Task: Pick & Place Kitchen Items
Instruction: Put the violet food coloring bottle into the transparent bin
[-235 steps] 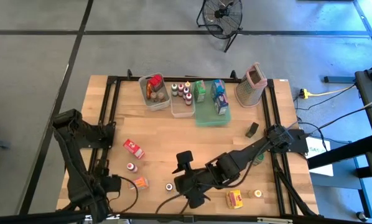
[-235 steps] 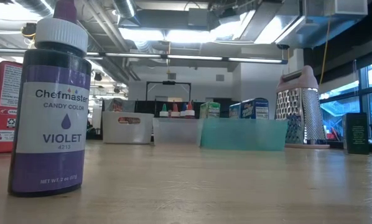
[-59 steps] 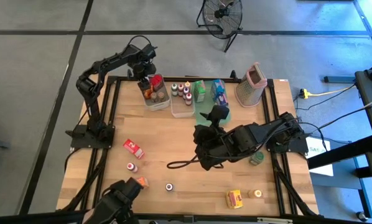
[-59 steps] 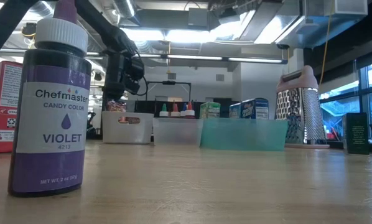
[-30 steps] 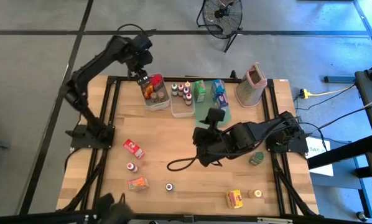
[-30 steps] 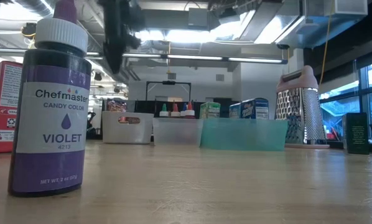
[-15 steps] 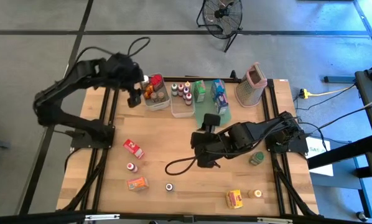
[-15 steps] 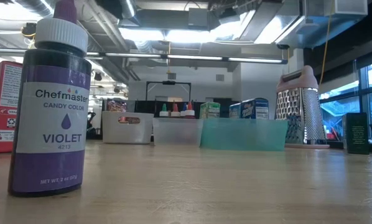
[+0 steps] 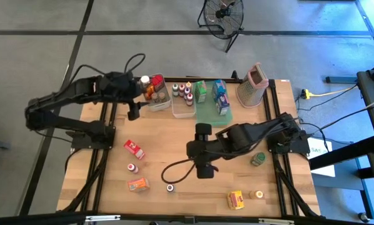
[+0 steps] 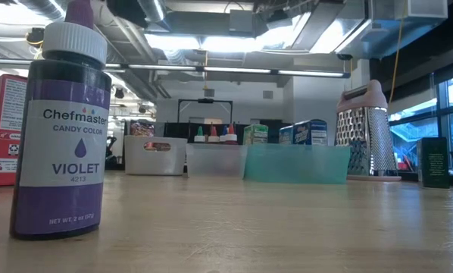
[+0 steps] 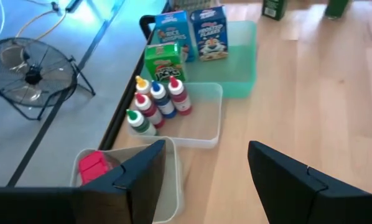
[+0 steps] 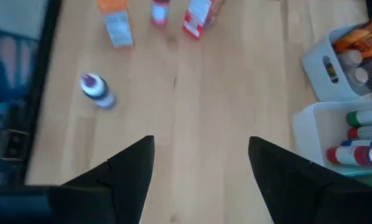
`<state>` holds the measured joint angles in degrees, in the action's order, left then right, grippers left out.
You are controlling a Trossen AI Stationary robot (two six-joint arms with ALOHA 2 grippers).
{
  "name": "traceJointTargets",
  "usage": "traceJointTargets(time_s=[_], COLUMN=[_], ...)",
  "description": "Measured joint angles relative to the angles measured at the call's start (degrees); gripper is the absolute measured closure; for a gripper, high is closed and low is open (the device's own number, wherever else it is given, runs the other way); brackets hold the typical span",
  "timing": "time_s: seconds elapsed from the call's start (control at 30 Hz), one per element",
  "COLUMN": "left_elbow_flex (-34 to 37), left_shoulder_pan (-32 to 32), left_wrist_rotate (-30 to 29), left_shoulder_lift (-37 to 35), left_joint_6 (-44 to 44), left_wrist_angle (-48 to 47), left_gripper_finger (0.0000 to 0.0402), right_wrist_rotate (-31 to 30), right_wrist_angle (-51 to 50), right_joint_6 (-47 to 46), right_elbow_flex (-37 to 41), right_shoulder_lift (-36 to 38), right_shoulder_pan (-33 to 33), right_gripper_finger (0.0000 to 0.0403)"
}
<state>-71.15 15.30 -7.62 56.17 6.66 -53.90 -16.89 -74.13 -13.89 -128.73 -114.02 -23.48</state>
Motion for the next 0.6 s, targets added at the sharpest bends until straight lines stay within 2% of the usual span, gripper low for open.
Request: traceJointTargets(time_s=[0.3,0.47,0.6], left_elbow_flex=[6.0,8.0,8.0], left_shoulder_pan=[-3.7,-4.8,-5.8], left_wrist_rotate=[0.0,0.0,0.0], left_shoulder_lift=[-5.4,-7.5,-8.1], left_joint_6=[0.0,0.1,0.0], left_wrist_angle=[4.6,6.2,6.2], left_gripper_finger=[0.0178,0.0178,0.0178], right_wrist_rotate=[1.7,7.6,8.8], right_wrist_angle=[1.1,4.6,7.1], right_joint_6=[6.6,9.9,10.3], right_elbow_flex=[0.0,0.0,0.1], right_shoulder_lift=[-6.0,-8.4,-9.3], right_shoulder_pan=[0.5,0.5,0.5], right_gripper_finger=[0.0141,0.0141,0.0141])
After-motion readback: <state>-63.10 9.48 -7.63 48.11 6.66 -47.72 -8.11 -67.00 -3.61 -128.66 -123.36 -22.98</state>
